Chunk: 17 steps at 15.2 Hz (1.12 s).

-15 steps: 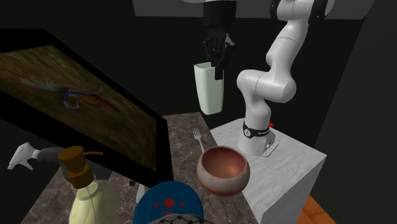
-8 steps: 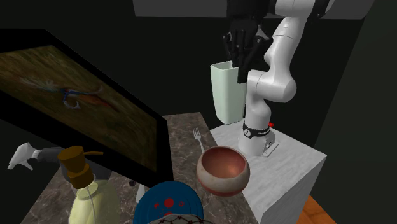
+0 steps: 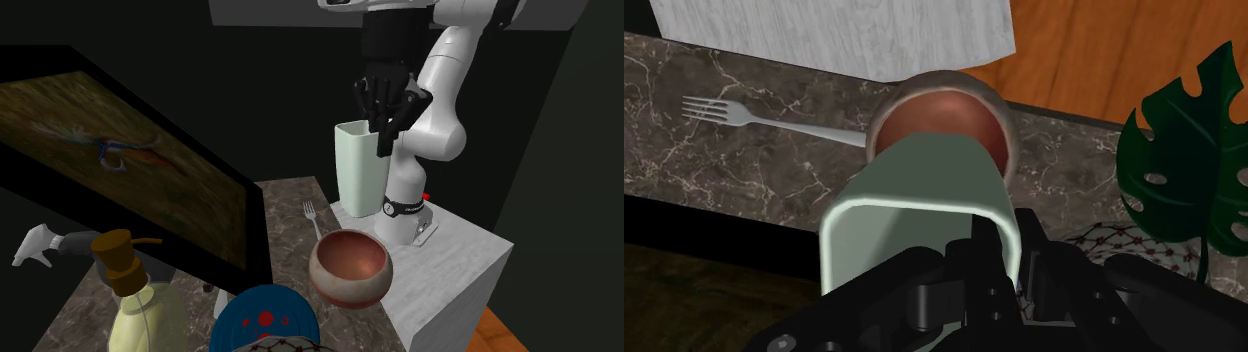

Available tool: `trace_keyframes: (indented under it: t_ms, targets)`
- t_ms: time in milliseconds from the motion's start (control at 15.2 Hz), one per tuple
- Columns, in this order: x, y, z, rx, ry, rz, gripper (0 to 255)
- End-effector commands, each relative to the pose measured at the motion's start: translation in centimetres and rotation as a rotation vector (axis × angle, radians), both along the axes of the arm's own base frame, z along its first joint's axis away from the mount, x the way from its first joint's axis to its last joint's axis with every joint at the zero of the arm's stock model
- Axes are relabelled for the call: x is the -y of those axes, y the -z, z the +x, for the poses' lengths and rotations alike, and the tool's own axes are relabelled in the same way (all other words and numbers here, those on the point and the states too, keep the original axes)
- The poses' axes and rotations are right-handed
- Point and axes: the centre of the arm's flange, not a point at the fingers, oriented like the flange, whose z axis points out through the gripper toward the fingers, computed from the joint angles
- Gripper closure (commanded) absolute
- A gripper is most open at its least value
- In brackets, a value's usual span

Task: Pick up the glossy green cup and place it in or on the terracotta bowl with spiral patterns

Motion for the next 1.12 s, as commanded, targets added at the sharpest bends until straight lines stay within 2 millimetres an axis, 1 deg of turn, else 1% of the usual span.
trace_keyframes:
  t_ms: [0,1056]
  targets:
    - [-0.1,1.1,0.0,0.001,0.000,0.000,255]
    - [-0.1,9.3,0.0,0.001,0.000,0.000,255]
